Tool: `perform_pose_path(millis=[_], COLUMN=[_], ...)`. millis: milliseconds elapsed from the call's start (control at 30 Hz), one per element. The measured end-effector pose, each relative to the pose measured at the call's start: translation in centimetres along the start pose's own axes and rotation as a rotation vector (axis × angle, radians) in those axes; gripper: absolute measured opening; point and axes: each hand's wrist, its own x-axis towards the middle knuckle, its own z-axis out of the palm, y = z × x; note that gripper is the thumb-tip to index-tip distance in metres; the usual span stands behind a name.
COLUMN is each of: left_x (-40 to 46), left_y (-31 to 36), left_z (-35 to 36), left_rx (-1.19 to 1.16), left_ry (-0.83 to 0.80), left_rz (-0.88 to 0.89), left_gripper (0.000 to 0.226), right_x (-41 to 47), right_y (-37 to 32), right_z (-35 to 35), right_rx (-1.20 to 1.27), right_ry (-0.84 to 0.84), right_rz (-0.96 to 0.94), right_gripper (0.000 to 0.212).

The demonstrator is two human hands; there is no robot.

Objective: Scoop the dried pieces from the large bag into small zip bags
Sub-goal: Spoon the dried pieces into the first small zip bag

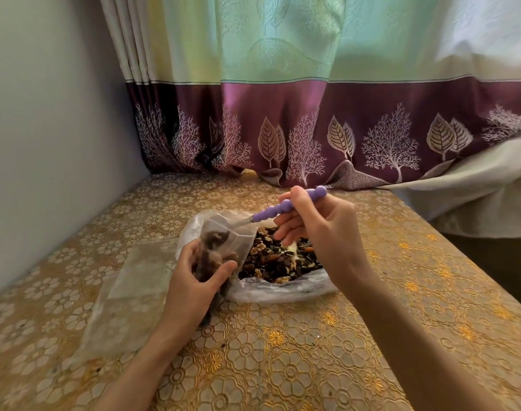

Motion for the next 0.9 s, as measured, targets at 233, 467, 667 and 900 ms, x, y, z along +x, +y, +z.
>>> perform_pose_path(millis=[233,467,667,900], left_x=[-0.1,-0.2,-0.3,-0.4], left_y=[0.2,0.5,0.5,0.6], left_z=[-0.1,-0.1,-0.1,-0.1], left_rx=[-0.011,-0.012,-0.015,-0.013], left_ry=[0.042,0.060,0.070,0.076], left_rz=[0.026,0.048,0.055,0.080], left_gripper=[0.054,0.036,0.025,0.024], right_x=[0.3,1.2,1.3,1.0], right_y=[0.0,1.4,4.2,5.6], right_z=[-0.8,-2.8,-5.3,-5.5], right_rx=[0.029,0.155,-0.149,-0.378], right_ry=[-0.039,0.226,0.408,0.410], right_rz=[-0.002,0.072,0.184,0.209], right_gripper=[0.023,0.034,0.031,0.036])
